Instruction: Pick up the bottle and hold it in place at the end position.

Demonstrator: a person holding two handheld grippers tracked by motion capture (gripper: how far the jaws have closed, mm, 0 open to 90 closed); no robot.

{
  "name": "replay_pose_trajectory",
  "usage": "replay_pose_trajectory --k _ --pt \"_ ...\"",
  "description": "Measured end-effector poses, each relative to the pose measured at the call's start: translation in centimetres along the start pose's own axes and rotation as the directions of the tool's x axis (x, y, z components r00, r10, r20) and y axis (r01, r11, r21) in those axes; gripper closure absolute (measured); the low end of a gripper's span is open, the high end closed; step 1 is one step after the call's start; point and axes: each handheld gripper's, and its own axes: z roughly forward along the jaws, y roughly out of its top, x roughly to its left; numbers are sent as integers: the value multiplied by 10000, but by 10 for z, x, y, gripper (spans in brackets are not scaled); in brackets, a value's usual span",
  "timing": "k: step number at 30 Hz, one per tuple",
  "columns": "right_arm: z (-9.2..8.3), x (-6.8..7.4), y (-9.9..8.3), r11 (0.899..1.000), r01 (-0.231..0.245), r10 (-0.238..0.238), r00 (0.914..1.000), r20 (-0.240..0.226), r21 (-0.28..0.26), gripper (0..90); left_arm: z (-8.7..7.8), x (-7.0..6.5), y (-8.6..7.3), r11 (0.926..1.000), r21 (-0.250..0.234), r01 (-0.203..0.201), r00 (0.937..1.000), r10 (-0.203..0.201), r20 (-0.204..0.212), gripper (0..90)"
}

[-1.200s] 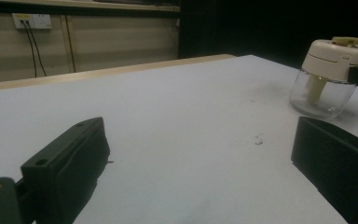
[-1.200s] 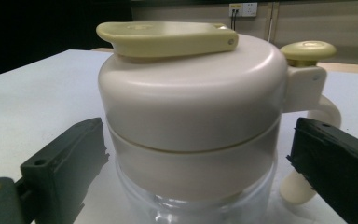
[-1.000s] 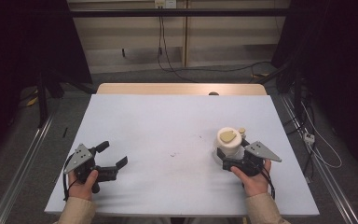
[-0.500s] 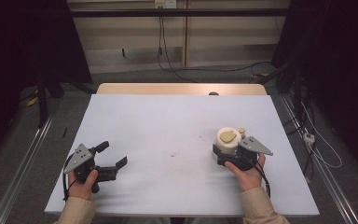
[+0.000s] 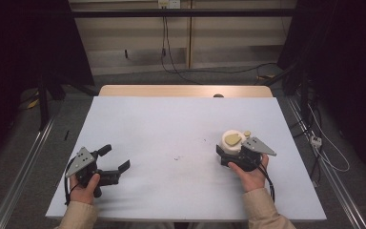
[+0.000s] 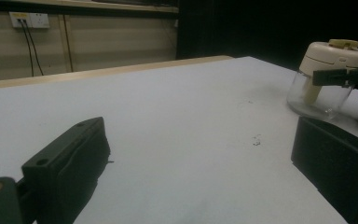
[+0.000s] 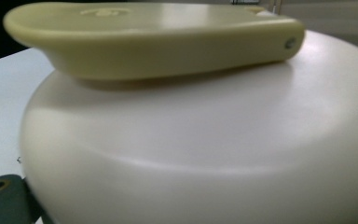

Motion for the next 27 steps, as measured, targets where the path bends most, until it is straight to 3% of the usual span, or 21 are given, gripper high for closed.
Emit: replay_pose_trajectory --k 27 --pt "-1 3 0 9997 223 -223 9998 14 -104 68 2 -2 -1 10000 41 -9 10000 9 14 34"
